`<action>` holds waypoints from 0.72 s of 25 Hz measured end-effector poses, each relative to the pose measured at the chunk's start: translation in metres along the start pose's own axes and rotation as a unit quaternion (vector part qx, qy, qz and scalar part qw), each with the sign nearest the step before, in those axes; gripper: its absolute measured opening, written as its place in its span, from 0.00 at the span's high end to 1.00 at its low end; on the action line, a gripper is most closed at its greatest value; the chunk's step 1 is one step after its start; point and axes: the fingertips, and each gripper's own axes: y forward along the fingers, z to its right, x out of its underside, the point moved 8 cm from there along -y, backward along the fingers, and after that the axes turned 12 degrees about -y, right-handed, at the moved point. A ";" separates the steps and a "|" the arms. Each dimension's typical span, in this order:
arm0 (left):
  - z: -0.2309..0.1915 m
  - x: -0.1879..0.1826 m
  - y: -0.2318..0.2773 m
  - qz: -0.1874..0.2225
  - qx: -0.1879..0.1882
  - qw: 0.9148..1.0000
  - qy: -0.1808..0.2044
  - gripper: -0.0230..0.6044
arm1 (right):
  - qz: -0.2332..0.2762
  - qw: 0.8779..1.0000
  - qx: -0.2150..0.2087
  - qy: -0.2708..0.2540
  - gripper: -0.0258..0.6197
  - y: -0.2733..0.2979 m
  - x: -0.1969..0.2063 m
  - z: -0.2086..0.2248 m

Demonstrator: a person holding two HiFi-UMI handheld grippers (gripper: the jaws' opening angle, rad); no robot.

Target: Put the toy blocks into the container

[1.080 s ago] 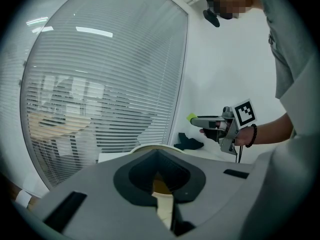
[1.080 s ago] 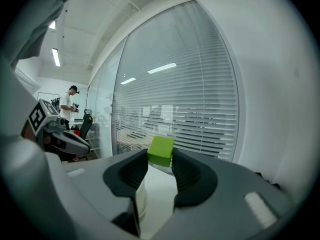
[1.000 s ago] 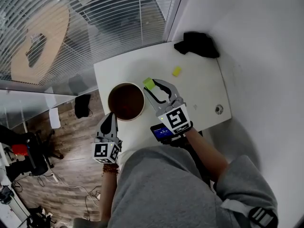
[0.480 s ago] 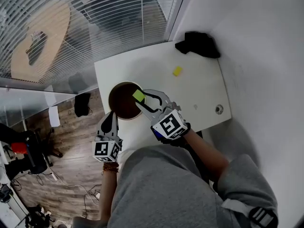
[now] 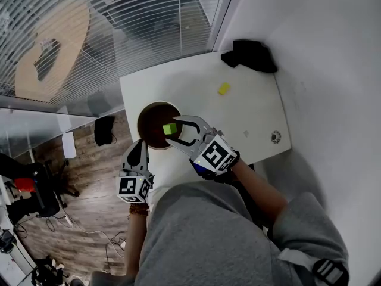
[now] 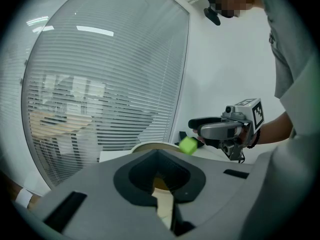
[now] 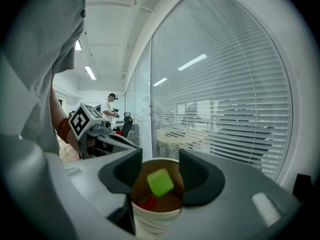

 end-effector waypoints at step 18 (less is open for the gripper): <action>-0.003 0.000 -0.001 -0.001 -0.003 1.000 0.001 0.95 | -0.041 0.990 0.132 0.017 0.56 -0.075 0.039 0.075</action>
